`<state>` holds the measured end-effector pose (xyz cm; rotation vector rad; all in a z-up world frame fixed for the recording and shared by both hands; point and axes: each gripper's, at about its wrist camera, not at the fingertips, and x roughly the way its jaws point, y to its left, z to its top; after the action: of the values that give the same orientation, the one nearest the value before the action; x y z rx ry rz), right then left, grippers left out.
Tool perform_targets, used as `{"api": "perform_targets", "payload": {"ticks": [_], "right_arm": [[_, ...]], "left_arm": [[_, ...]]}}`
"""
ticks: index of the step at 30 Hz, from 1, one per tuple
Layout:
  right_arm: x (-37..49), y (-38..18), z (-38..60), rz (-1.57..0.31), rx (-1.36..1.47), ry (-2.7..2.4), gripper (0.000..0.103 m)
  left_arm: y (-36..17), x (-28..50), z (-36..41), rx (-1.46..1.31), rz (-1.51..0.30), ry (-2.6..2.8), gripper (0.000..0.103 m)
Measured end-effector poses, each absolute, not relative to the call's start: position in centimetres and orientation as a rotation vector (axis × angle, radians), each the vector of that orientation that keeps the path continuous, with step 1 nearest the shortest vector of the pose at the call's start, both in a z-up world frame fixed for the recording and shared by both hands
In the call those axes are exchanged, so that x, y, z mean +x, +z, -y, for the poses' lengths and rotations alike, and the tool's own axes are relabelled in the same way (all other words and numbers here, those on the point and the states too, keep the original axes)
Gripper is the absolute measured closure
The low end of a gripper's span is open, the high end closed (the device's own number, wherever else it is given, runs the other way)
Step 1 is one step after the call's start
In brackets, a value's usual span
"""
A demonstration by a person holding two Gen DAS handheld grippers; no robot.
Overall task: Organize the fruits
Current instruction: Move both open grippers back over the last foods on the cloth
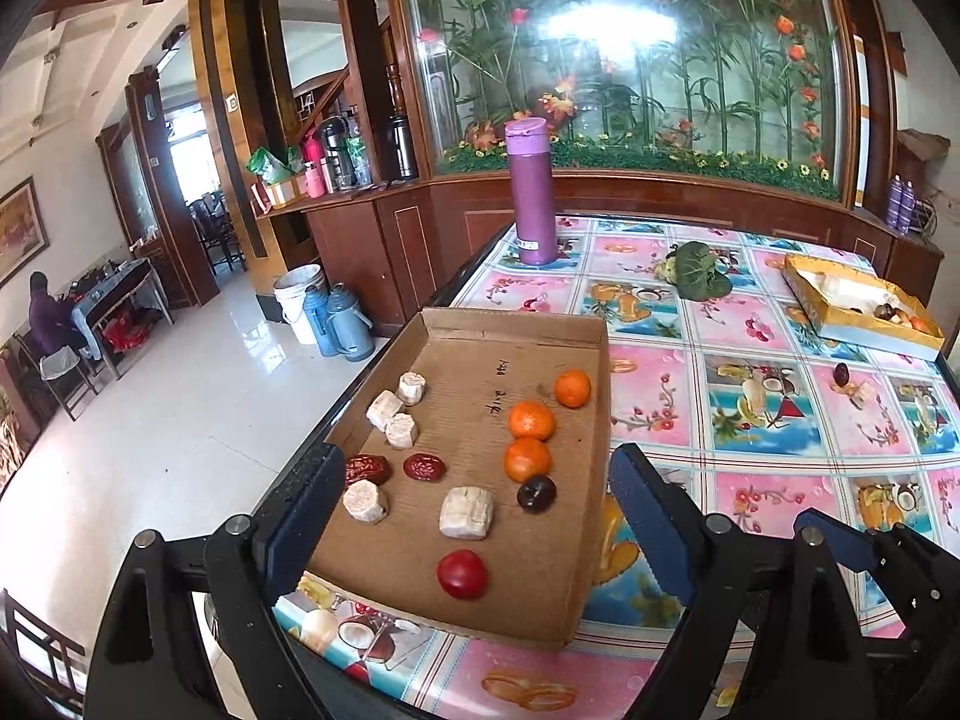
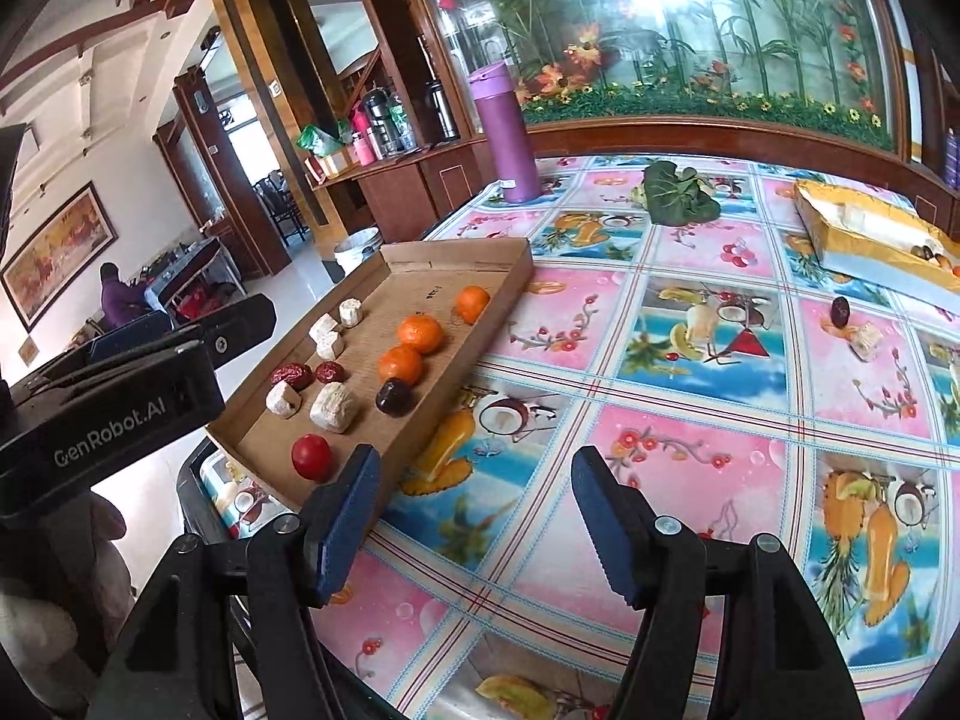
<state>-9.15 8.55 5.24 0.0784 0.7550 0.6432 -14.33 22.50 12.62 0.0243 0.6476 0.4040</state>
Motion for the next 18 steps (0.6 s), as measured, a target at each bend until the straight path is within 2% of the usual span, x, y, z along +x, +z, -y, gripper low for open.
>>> {"api": "perform_targets", "payload": {"ticks": [11,18], "right_arm": [[-7.4,3.7,-6.3,-0.801,0.130,0.604,0.031],[-4.9,2.8,-1.4,-0.837,0.133,0.480,0.031]], "left_arm": [[10.8,-12.0,-20.9,0.051,-0.721,0.355,0.014],[8.9,-9.3,-19.6,0.030,-0.811,0.240,0.014]]}}
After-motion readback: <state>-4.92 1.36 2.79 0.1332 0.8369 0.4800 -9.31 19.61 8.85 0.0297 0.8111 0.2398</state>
